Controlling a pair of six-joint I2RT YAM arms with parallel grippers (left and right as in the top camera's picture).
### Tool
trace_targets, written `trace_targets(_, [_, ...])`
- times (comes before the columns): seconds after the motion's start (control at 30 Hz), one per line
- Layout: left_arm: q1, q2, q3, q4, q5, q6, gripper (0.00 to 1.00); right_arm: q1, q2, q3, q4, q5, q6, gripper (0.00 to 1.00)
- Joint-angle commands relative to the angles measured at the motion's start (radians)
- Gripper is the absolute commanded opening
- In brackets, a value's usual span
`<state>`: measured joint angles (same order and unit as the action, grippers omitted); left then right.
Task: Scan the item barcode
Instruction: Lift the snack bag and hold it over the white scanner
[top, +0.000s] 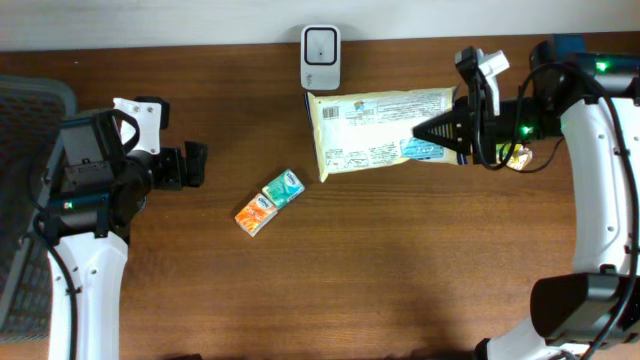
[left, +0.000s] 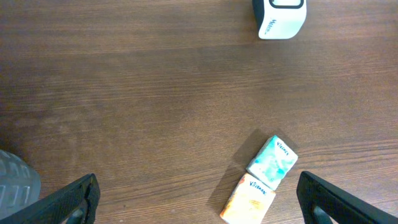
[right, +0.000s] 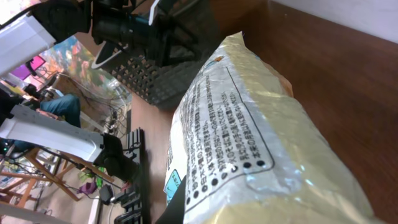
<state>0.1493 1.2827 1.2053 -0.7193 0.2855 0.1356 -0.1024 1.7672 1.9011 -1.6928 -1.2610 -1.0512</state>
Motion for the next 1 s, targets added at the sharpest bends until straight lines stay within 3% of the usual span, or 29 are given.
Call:
trace_targets(0.0, [0.003, -0.006, 0.007, 0.0, 0.014, 0.016, 0.99, -0.003, -0.036, 0.024, -0.006, -0.029, -0.007, 0.04])
trace_targets(0.07, [0.003, -0.006, 0.007, -0.001, 0.014, 0.016, 0.99, 0.007, -0.031, 0.024, 0.011, 0.06, 0.021, 0.04])
trace_targets(0.1, [0.003, -0.006, 0.007, -0.001, 0.014, 0.016, 0.99, 0.038, -0.025, 0.024, 0.102, 0.162, 0.21, 0.04])
trace_targets(0.13, [0.003, -0.006, 0.007, -0.001, 0.014, 0.016, 0.99, 0.145, -0.024, 0.024, 0.335, 0.449, 0.57, 0.04])
trace_targets(0.17, [0.003, -0.006, 0.007, -0.001, 0.014, 0.016, 0.99, 0.199, -0.024, 0.024, 0.441, 0.581, 0.702, 0.04])
trace_targets(0.23, [0.003, -0.006, 0.007, -0.001, 0.014, 0.016, 0.99, 0.287, -0.024, 0.024, 0.6, 0.79, 0.805, 0.04])
trace_targets(0.3, [0.003, -0.006, 0.007, -0.001, 0.014, 0.016, 0.99, 0.383, 0.001, 0.024, 0.752, 1.171, 0.801, 0.04])
trace_targets(0.37, [0.003, -0.006, 0.007, -0.001, 0.014, 0.016, 0.99, 0.456, 0.062, 0.024, 0.912, 1.401, 0.668, 0.04])
trace_targets(0.4, [0.003, -0.006, 0.007, 0.0, 0.014, 0.016, 0.99, 0.488, 0.11, 0.024, 1.027, 1.486, 0.527, 0.04])
trace_targets(0.57, [0.003, -0.006, 0.007, -0.001, 0.014, 0.016, 0.99, 0.509, 0.267, 0.024, 1.411, 1.624, 0.221, 0.04])
trace_targets(0.8, [0.003, -0.006, 0.007, -0.001, 0.014, 0.016, 0.99, 0.578, 0.446, 0.024, 1.795, 1.729, -0.318, 0.04])
trace_targets(0.97, [0.003, -0.006, 0.007, -0.001, 0.014, 0.016, 0.99, 0.588, 0.468, 0.023, 1.846, 1.741, -0.545, 0.04])
